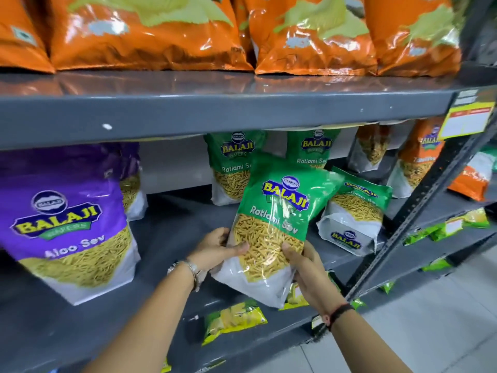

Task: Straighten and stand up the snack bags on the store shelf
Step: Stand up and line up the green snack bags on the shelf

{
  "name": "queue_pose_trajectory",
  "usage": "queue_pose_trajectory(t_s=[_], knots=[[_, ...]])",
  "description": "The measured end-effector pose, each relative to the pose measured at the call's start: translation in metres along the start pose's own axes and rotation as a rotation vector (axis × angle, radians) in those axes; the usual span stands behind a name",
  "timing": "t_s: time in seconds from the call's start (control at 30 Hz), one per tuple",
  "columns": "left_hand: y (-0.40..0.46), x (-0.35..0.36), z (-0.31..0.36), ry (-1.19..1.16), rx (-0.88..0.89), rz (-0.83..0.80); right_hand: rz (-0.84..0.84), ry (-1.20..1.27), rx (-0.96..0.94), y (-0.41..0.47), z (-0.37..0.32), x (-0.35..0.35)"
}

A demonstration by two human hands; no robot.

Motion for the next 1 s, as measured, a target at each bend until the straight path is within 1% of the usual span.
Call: queue_pose_trajectory(t_s=[0.17, 0.33, 0.43, 0.57, 0.67, 0.77, 0.83, 0.93, 1.0], knots=[[-0.047, 0.002, 0.008, -0.013, 0.177, 0.042, -0.098, 0.056, -0.213, -0.023, -0.038, 0.005], [-0.074, 0.001, 0.013, -0.001, 0.283, 0.078, -0.179, 0.05, -0.263, -0.037, -0.057, 0.015], [-0.073, 0.0, 0.008, 0.022, 0.29, 0.124, -0.203, 0.01, -0.271, -0.035, -0.053, 0.019], [-0.061, -0.001, 0.006, -0.007, 0.277, 0.197, -0.25, -0.061, -0.247, -0.018, -0.044, 0.025], [-0.046, -0.007, 0.013, -0.029, 0.281, 0.31, -0.269, -0.112, -0.238, 0.01, -0.039, 0.033], [-0.034, -0.018, 0.027, -0.067, 0.308, 0.411, -0.316, -0.112, -0.251, 0.04, -0.039, 0.046], [-0.023, -0.025, 0.029, -0.051, 0.28, 0.492, -0.351, -0.136, -0.248, 0.061, -0.032, 0.052], [-0.002, -0.032, 0.017, -0.06, 0.208, 0.605, -0.359, -0.241, -0.234, 0.088, -0.008, 0.055], [0.009, -0.03, 0.009, -0.064, 0.185, 0.648, -0.387, -0.291, -0.237, 0.097, 0.007, 0.055]])
Point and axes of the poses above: each hand's wrist, its own y-axis towards the middle knuckle, its own x-axis out of the palm, z = x × y, the point moved 5 cm from there along y, towards the middle knuckle, and after that the axes turned 15 degrees about -x, right-handed, at the moved point
